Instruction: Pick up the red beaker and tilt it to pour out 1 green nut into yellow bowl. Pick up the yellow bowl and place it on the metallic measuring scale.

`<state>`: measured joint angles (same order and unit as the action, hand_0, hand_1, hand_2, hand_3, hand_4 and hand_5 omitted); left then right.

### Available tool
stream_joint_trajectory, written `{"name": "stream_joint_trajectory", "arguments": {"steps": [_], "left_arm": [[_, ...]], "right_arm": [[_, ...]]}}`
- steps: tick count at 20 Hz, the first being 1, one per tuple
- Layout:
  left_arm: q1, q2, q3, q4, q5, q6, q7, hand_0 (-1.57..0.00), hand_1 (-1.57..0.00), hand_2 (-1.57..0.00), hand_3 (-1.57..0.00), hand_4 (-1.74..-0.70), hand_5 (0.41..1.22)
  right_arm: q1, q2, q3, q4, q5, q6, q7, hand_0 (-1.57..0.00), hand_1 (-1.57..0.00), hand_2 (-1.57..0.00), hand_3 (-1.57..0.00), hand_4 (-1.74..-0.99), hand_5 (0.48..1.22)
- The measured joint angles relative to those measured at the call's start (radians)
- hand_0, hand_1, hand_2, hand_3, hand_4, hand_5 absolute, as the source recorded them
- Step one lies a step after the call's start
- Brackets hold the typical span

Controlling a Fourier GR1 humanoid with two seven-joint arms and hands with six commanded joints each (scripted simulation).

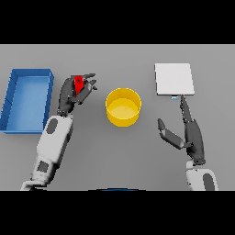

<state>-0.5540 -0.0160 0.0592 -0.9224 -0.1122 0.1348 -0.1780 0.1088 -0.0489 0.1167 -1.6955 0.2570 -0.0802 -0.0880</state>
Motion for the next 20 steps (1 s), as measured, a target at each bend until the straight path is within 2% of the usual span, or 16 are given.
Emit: {"name": "stream_joint_trajectory", "arguments": {"steps": [4,5,9,13,15,16,20], "left_arm": [[0.009,0.032,-0.061,-0.099,-0.033,0.013,0.038,-1.55,-1.56,-1.56,-1.55,-1.72,1.114],[-0.005,0.047,-0.084,-0.111,-0.051,0.005,0.069,-1.56,-1.56,-1.56,-1.55,-1.72,1.117],[-0.033,0.122,-0.21,-0.164,-0.169,-0.033,0.194,-1.56,-1.56,-1.56,-1.56,-1.73,1.122],[-0.051,0.171,-0.264,-0.173,-0.21,-0.065,0.248,-1.56,-1.56,-1.56,-1.56,-1.73,1.112],[-0.063,0.188,-0.293,-0.17,-0.237,-0.07,0.266,-1.57,-1.57,-1.57,-1.57,-1.74,1.117],[-0.081,0.207,-0.321,-0.166,-0.275,-0.073,0.305,-1.57,-1.57,-1.57,-1.57,-1.74,1.128],[-0.148,0.264,-0.463,-0.155,-0.442,-0.1,0.385,-1.57,-1.57,-1.57,-1.57,-1.74,1.127]], "right_arm": [[0.011,-0.004,0.007,-0.009,0.007,0.005,-0.015,0.0,0.0,0.0,0.0,-1.262,0.658],[-0.008,-0.007,0.003,-0.001,0.008,0.002,0.0,0.0,0.0,0.0,0.0,-1.261,0.661],[0.003,-0.011,0.01,-0.005,0.027,-0.002,-0.003,0.0,0.0,0.0,0.0,-1.256,0.674],[-0.007,-0.005,0.01,0.012,0.034,-0.011,0.012,0.0,0.0,0.0,0.0,-1.256,0.678],[0.01,-0.006,0.018,-0.016,0.034,-0.004,0.004,0.0,0.0,0.0,0.0,-1.255,0.681],[0.001,-0.009,0.014,-0.012,0.03,0.002,0.025,0.0,0.0,0.0,0.0,-1.254,0.683],[0.014,0.0,0.018,-0.025,0.016,0.01,0.022,0.0,0.0,0.0,0.0,-1.256,0.69]]}}
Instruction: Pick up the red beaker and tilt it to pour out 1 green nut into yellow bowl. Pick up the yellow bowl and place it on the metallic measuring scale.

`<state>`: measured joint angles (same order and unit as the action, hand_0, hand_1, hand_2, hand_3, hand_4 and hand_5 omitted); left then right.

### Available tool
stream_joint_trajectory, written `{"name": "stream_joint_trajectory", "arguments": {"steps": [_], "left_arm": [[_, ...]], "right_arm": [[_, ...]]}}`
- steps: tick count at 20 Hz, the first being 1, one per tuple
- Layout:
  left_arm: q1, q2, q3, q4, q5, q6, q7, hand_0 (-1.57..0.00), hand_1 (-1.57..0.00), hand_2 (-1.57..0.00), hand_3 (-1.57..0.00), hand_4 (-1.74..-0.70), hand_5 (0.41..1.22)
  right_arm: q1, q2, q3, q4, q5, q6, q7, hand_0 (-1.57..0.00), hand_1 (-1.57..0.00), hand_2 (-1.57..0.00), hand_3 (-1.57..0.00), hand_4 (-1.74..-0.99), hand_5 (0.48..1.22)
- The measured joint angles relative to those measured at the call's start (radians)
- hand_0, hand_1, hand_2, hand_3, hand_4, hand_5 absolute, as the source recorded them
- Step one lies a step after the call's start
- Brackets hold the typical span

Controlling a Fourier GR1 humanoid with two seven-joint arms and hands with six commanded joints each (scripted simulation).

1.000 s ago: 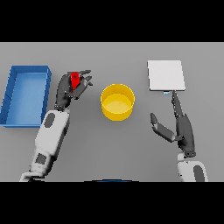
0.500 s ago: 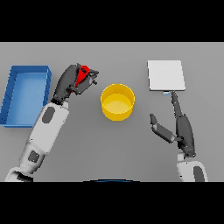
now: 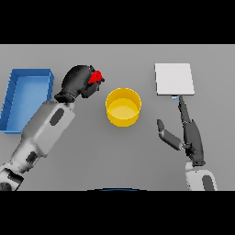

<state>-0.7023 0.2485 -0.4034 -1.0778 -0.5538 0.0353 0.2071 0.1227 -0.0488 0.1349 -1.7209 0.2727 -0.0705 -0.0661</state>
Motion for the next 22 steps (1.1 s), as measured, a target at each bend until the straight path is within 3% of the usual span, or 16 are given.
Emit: {"name": "stream_joint_trajectory", "arguments": {"steps": [3,5,7,8,12,16,19,22], "left_arm": [[-0.056,0.029,-0.095,0.034,-0.107,-0.024,0.022,-1.57,-1.57,-1.57,-1.57,-1.74,1.173],[-0.093,0.037,-0.141,0.057,-0.152,-0.04,0.012,-1.57,-1.57,-1.57,-1.57,-1.74,1.19],[-0.137,0.056,-0.182,0.085,-0.196,-0.063,-0.002,-1.57,-1.57,-1.57,-1.57,-1.65,1.201],[-0.154,0.064,-0.21,0.086,-0.218,-0.083,-0.014,-1.57,-1.57,-1.57,-1.57,-1.67,1.205],[-0.237,0.083,-0.312,0.109,-0.286,-0.194,-0.039,-1.57,-1.57,-1.57,-1.28,-1.7,1.215],[-0.315,0.074,-0.425,0.144,-0.353,-0.26,-0.109,-1.57,-1.57,-1.57,-1.45,-1.72,1.218],[-0.359,0.065,-0.509,0.18,-0.41,-0.291,-0.124,-1.57,-1.57,-1.57,-1.51,-1.73,1.22],[-0.391,0.065,-0.585,0.188,-0.458,-0.321,-0.14,-1.57,-1.57,-1.57,-1.54,-1.74,1.22]], "right_arm": [[0.007,-0.003,-0.001,-0.015,0.002,-0.003,-0.004,0.0,0.0,0.0,0.0,-1.27,0.7],[-0.014,-0.003,-0.001,0.0,0.005,-0.001,0.029,0.0,0.0,0.0,0.0,-1.274,0.704],[-0.018,-0.004,-0.003,-0.01,0.009,-0.006,0.025,0.0,0.0,0.0,0.0,-1.284,0.705],[-0.014,0.0,-0.002,-0.007,0.001,-0.001,0.022,0.0,0.0,0.0,0.0,-1.283,0.702],[0.007,0.013,-0.009,0.01,-0.03,0.008,-0.01,0.0,0.0,0.0,0.0,-1.292,0.678],[0.006,0.039,-0.01,0.016,-0.044,-0.002,-0.008,0.0,0.0,0.0,0.0,-1.294,0.653],[0.009,0.041,-0.011,0.019,-0.046,-0.004,-0.03,0.0,0.0,0.0,0.0,-1.291,0.64],[-0.006,0.039,-0.019,0.034,-0.043,-0.011,-0.009,0.0,0.0,0.0,0.0,-1.291,0.631]]}}
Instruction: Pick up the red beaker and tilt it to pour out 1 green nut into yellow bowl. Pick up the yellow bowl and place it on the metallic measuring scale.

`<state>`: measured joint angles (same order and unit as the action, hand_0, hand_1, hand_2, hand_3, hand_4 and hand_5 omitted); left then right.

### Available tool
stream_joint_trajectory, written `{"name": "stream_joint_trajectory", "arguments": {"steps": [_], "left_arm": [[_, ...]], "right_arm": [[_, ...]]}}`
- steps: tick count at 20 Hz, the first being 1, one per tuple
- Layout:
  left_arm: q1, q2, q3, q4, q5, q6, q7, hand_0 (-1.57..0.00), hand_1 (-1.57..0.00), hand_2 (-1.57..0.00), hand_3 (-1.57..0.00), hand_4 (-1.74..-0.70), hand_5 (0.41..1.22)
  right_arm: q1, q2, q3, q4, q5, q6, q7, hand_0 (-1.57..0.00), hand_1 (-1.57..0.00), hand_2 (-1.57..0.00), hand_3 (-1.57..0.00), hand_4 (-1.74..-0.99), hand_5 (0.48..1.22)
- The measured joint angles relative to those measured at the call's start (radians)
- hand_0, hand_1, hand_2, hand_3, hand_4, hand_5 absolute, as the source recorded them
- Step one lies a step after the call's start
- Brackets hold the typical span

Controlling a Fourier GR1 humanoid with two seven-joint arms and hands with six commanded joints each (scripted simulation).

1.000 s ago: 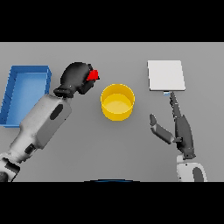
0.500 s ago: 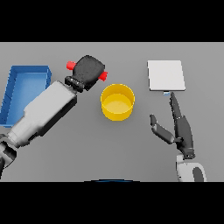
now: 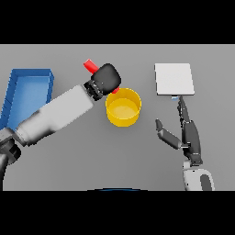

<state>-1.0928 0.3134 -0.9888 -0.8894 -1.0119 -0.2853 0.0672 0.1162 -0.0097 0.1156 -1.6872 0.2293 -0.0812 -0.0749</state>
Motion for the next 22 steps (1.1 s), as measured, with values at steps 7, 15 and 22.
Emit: {"name": "stream_joint_trajectory", "arguments": {"steps": [7,15,22], "left_arm": [[-0.104,-0.009,-0.121,0.055,-0.078,-0.013,-0.048,-1.57,-1.57,-1.57,-1.56,-1.74,1.221],[-0.2,-0.057,-0.266,0.138,-0.153,-0.024,-0.117,-1.57,-1.57,-1.57,-1.57,-1.73,1.221],[-0.326,-0.023,-0.272,0.174,-0.131,-0.001,-0.183,-1.57,-1.57,-1.57,-1.49,-1.73,1.221]], "right_arm": [[-0.004,0.004,0.009,-0.004,0.039,-0.028,0.004,0.0,0.0,0.0,0.0,-1.26,0.586],[0.006,-0.004,0.014,-0.005,0.055,-0.03,-0.012,0.0,0.0,0.0,0.0,-1.21,0.592],[0.003,-0.008,0.019,-0.02,0.077,-0.044,-0.01,0.0,0.0,0.0,0.0,-1.203,0.592]]}}
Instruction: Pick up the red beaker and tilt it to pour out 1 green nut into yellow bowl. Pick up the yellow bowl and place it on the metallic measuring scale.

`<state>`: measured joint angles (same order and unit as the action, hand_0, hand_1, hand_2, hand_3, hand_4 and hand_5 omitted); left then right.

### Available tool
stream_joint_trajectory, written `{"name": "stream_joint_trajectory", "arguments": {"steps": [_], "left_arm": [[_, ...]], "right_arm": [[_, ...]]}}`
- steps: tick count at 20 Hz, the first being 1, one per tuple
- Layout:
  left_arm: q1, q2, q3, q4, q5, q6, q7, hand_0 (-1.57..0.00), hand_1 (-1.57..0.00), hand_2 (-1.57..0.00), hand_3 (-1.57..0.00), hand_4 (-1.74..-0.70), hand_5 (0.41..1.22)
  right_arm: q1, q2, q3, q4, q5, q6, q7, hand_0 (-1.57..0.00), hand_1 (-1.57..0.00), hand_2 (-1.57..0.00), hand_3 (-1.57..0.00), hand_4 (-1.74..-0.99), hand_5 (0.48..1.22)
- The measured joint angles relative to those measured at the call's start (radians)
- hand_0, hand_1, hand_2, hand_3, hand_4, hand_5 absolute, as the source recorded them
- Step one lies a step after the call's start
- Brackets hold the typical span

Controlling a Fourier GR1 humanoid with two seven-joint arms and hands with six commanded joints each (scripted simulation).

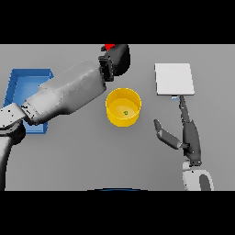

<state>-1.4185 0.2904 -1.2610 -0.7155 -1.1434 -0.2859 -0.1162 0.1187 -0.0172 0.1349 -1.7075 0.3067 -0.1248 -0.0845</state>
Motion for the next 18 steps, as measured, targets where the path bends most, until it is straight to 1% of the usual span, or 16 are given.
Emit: {"name": "stream_joint_trajectory", "arguments": {"steps": [1,3,4,5,6,7,8,10,11,12,13,14,15,16,17,18], "left_arm": [[-0.027,0.015,0.016,0.016,0.009,0.017,0.0,-1.57,-1.57,-1.4,-1.51,-1.68,1.221],[-0.091,0.045,0.061,0.043,0.04,0.037,0.002,-1.57,-1.57,-1.46,-1.04,-1.7,1.221],[-0.116,0.059,0.084,0.058,0.063,0.037,-0.008,-1.57,-1.57,-1.48,-1.15,-1.7,1.221],[-0.135,0.077,0.102,0.078,0.08,0.054,-0.012,-1.57,-1.57,-1.5,-1.23,-1.7,1.221],[-0.164,0.09,0.136,0.108,0.106,0.053,0.005,-1.57,-1.57,-1.51,-1.3,-1.71,1.221],[-0.179,0.092,0.168,0.152,0.135,0.055,0.033,-1.57,-1.57,-1.53,-1.35,-1.71,1.221],[-0.204,0.096,0.205,0.188,0.17,0.053,0.038,-1.57,-1.57,-1.53,-1.4,-1.72,1.221],[-0.201,0.134,0.302,0.271,0.266,0.069,0.079,-1.57,-1.57,-1.55,-1.38,-1.73,1.221],[-0.188,0.148,0.363,0.307,0.329,0.084,0.109,-1.57,-1.57,-1.55,-1.36,-1.73,1.221],[-0.188,0.166,0.422,0.344,0.385,0.091,0.157,-1.57,-1.57,-1.56,-1.36,-1.73,1.221],[-0.174,0.184,0.476,0.372,0.445,0.114,0.176,-1.57,-1.57,-1.56,-1.37,-1.73,1.221],[-0.149,0.206,0.526,0.393,0.508,0.142,0.181,-1.57,-1.57,-1.56,-1.38,-1.73,1.221],[-0.128,0.233,0.569,0.4,0.565,0.163,0.166,-1.57,-1.57,-1.56,-1.4,-1.74,1.221],[-0.098,0.258,0.604,0.402,0.616,0.186,0.171,-1.57,-1.57,-1.56,-1.41,-1.74,1.221],[-0.07,0.281,0.634,0.396,0.661,0.206,0.182,-1.57,-1.57,-1.57,-1.43,-1.74,1.221],[-0.028,0.309,0.664,0.387,0.711,0.229,0.162,-1.57,-1.57,-1.57,-1.43,-1.74,1.221]], "right_arm": [[0.002,0.0,0.001,0.007,0.002,0.001,0.0,0.0,0.0,0.0,0.0,-1.201,0.592],[0.001,0.006,0.004,0.018,0.001,0.0,-0.006,0.0,0.0,0.0,0.0,-1.186,0.596],[0.01,0.004,0.003,0.004,-0.013,0.01,-0.018,0.0,0.0,0.0,0.0,-1.183,0.596],[-0.01,0.011,0.003,0.015,-0.016,0.011,0.008,0.0,0.0,0.0,0.0,-1.181,0.593],[-0.008,0.012,0.002,0.015,-0.024,0.014,-0.005,0.0,0.0,0.0,0.0,-1.182,0.593],[-0.023,0.01,-0.009,0.021,-0.04,0.018,0.004,0.0,0.0,0.0,0.0,-1.183,0.595],[-0.02,0.018,-0.001,0.029,-0.048,0.03,0.004,0.0,0.0,0.0,0.0,-1.193,0.597],[-0.007,0.013,-0.008,0.03,-0.057,0.032,-0.03,0.0,0.0,0.0,0.0,-1.199,0.594],[-0.017,0.011,-0.016,0.034,-0.07,0.035,-0.027,0.0,0.0,0.0,0.0,-1.209,0.593],[-0.024,0.008,-0.015,0.037,-0.067,0.036,-0.021,0.0,0.0,0.0,0.0,-1.222,0.592],[-0.026,0.004,-0.016,0.04,-0.07,0.041,-0.024,0.0,0.0,0.0,0.0,-1.224,0.592],[-0.022,0.006,-0.013,0.034,-0.075,0.045,-0.033,0.0,0.0,0.0,0.0,-1.222,0.59],[-0.028,0.001,-0.019,0.054,-0.071,0.042,-0.035,0.0,0.0,0.0,0.0,-1.222,0.587],[-0.024,-0.007,-0.022,0.052,-0.073,0.046,-0.049,0.0,0.0,0.0,0.0,-1.22,0.587],[-0.033,-0.01,-0.024,0.055,-0.08,0.052,-0.046,0.0,0.0,0.0,0.0,-1.222,0.586],[-0.052,-0.016,-0.034,0.061,-0.082,0.046,-0.031,0.0,0.0,0.0,0.0,-1.226,0.587]]}}
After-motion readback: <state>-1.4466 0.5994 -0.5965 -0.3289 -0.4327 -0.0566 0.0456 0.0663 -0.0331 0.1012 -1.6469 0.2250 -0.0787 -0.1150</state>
